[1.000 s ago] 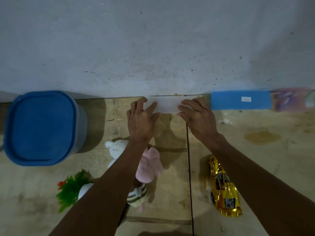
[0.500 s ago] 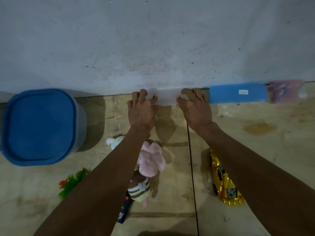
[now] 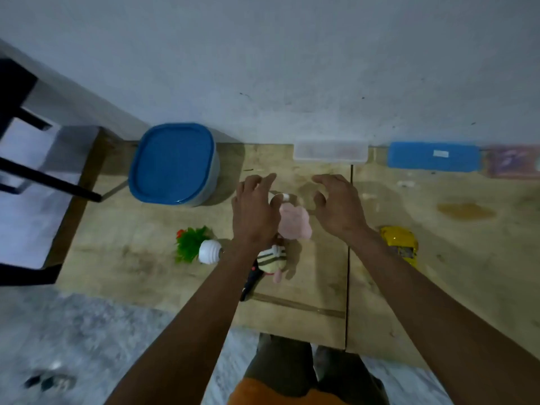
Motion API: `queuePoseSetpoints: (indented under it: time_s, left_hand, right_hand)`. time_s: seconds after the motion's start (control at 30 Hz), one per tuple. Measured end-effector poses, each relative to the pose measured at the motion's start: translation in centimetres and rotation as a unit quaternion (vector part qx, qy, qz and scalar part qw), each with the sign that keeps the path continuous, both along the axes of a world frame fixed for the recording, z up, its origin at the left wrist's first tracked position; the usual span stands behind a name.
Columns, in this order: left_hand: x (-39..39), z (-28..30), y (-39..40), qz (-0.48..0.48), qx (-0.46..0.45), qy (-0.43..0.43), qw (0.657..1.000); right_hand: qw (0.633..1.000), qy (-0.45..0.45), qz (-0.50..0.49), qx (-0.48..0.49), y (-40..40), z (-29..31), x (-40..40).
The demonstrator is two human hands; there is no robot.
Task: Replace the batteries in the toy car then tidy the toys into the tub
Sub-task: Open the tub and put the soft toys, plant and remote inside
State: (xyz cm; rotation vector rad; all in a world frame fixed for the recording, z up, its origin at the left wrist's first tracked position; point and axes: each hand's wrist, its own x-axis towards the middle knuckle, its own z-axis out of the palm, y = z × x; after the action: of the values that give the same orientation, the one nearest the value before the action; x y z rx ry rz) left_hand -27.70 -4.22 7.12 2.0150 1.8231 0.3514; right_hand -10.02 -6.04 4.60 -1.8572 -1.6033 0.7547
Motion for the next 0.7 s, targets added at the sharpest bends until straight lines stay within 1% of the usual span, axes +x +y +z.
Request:
queuePoseSetpoints:
  time_s: [0.1, 0.2, 0.27, 0.37, 0.53, 0.63, 0.7]
  left_hand:
    - [-3.9, 1.2, -3.1, 0.035, 0.015, -0.017, 0.999]
    - [-7.8, 2.0, -5.2, 0.079, 0.032, -0.018, 0.996]
    - [-10.5, 2.4, -6.1, 0.129, 0.022, -0.024, 0.991]
    - [-15.0, 2.3, -5.9, 0.179, 0.016, -0.031, 0.983]
    - [-22.9, 1.2, -1.1, 0.202, -0.007, -0.034, 0.979]
    - [-27.2, 0.0, 3.8, 0.186, -0.029, -0.037, 0.981]
    - [-29.2, -0.9, 6.9, 0.169, -0.039, -0.033, 0.984]
  right_hand:
    - [0.999, 0.031, 0.017, -0.001, -2.2, 1.8, -3.8]
    - [0.996, 0.091, 0.019, 0.002, -3.7, 3.1, -7.3]
    - [0.993, 0.117, 0.023, 0.002, -3.8, 3.6, -9.6]
    - [0.991, 0.129, 0.028, -0.016, -2.6, 4.0, -13.3]
    - [0.992, 0.12, 0.0, -0.032, 2.5, 3.4, -20.5]
    - [0.989, 0.122, -0.051, -0.069, 5.5, 2.5, -24.7]
    - [0.988, 0.112, -0.077, -0.078, 7.1, 1.5, -26.8]
